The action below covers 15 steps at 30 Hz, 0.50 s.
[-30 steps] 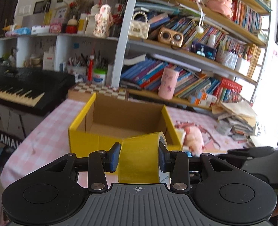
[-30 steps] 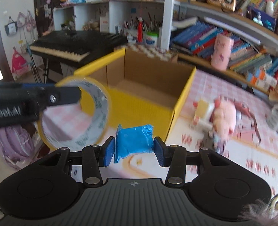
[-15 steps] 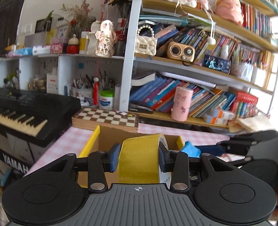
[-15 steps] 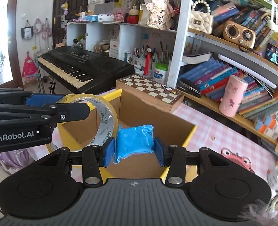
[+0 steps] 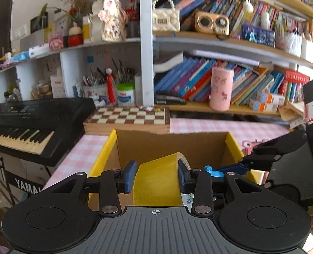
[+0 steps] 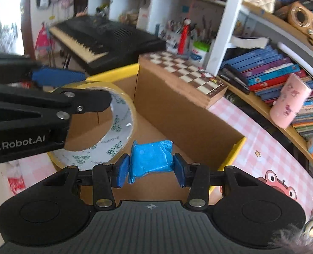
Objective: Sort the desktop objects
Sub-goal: 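Open the right tool over the box while the left tool releases the tape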
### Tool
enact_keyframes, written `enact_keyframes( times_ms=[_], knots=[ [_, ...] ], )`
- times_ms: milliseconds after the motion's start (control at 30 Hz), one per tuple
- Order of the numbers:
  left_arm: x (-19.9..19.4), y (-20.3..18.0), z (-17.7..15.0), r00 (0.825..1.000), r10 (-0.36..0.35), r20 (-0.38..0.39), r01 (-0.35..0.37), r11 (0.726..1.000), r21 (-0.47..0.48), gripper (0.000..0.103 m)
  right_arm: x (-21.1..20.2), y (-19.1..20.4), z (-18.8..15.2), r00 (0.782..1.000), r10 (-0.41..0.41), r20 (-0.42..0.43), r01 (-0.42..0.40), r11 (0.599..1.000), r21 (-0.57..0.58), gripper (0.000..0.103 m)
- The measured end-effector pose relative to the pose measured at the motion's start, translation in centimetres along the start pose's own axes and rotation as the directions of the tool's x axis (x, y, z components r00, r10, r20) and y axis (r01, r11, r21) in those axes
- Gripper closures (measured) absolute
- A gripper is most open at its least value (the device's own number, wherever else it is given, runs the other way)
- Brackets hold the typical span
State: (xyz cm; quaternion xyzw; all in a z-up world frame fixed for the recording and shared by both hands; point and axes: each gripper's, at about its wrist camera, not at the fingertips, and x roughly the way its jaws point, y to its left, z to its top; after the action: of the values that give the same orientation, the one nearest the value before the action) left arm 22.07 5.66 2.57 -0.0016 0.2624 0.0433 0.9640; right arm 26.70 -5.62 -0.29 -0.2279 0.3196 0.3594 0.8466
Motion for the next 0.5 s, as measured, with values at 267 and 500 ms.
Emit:
enact_keyframes(
  times_ms=[267, 500],
  knots=[
    [1.9, -0.2, -1.2, 0.997, -0.001, -0.083, 0.001, 1.0, -0.002, 0.065, 2.6, 0.0, -0.5, 0.996, 0.013, -0.092, -0.019, 0.998, -0.064, 0.061],
    [2.7, 0.2, -1.9, 0.992, 0.0, -0.129, -0.002, 1.0, -0.017, 0.065, 3.5, 0.0, -0.6, 0.992, 0.014, -0.124, -0.024, 0.997, -0.08, 0.06]
  ],
)
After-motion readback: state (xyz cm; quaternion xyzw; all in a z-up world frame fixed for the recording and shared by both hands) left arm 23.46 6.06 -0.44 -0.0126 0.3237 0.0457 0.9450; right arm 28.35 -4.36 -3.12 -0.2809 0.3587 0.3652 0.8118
